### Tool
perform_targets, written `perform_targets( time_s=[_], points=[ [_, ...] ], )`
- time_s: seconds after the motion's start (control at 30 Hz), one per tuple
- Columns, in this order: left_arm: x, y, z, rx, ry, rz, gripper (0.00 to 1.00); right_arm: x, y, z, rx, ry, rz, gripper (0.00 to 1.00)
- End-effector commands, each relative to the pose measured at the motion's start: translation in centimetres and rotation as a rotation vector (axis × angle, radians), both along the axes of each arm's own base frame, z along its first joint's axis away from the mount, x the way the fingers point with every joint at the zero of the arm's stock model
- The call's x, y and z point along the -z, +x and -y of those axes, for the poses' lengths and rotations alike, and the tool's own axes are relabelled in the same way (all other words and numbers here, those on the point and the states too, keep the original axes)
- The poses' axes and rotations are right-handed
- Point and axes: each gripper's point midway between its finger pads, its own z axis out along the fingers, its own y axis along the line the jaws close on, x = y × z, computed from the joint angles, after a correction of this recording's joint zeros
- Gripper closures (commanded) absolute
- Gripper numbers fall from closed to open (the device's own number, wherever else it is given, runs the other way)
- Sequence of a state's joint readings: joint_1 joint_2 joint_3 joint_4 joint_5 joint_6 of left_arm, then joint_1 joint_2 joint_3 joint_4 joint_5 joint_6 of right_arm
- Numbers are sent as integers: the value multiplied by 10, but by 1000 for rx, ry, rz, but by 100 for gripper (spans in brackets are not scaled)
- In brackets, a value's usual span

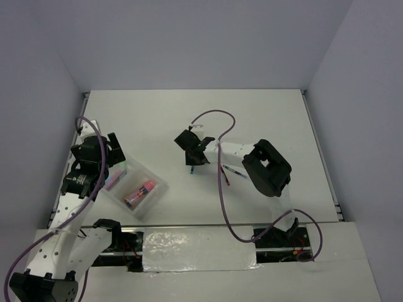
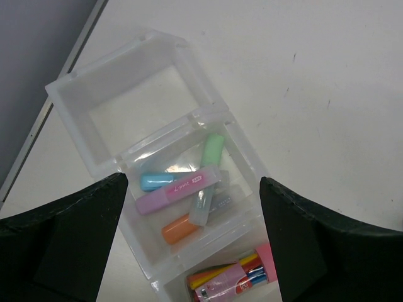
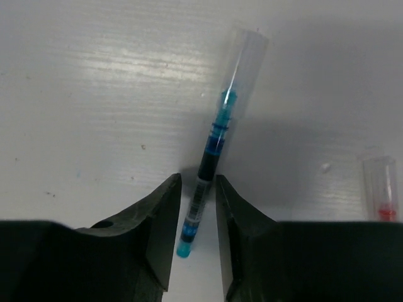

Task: Sort the stationery into containers
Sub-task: Pick up the pen from the center of the board.

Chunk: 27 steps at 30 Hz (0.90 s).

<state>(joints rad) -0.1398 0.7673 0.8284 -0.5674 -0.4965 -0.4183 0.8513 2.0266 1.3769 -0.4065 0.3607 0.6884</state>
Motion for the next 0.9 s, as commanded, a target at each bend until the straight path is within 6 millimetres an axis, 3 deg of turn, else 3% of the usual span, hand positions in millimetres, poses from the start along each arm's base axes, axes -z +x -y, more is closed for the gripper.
perform_targets(
  time_s=[0.0,0.07,0.1,0.13,0.23,0.27,0.3,0.33,0.47,0.53,0.57,0.6,0.63,0.87],
  points=[
    [-6,5,3,25,-5,29,1,14,-7,5,37,-42,-47,65],
    [-6,4,3,27,-7,32,1,23,-15,6,35,-40,-79,68],
    [-7,4,4,32,-10,35,1,23,-16,5,32,-27,-82,87],
    [-7,4,6,42,-16,36,1,23,-18,4,35,-13,-86,100],
    [-3,9,24,136,-63,33,1,13,-26,-4,-20,43,-67,100],
    [-2,12,35,190,-87,38,1,9,-31,-15,-63,80,-55,100],
    [0,14,58,303,-155,35,1,-12,-32,-24,-129,111,-4,100],
    [1,15,71,354,-199,33,1,-17,-37,-26,-174,118,21,100],
    [-2,8,127,560,-452,54,1,-84,-56,-64,-383,239,213,100],
    [-21,4,157,673,-615,119,1,-112,-76,-74,-475,307,265,100],
    [-15,2,163,688,-664,115,1,-124,-80,-79,-492,347,287,100],
    [-25,4,169,690,-725,153,1,-132,-91,-85,-538,383,282,100],
    [-23,0,174,713,-764,150,1,-147,-95,-88,-557,429,311,100],
    [-24,-2,181,711,-848,155,4,-212,-122,-117,-650,596,402,100]
  ],
)
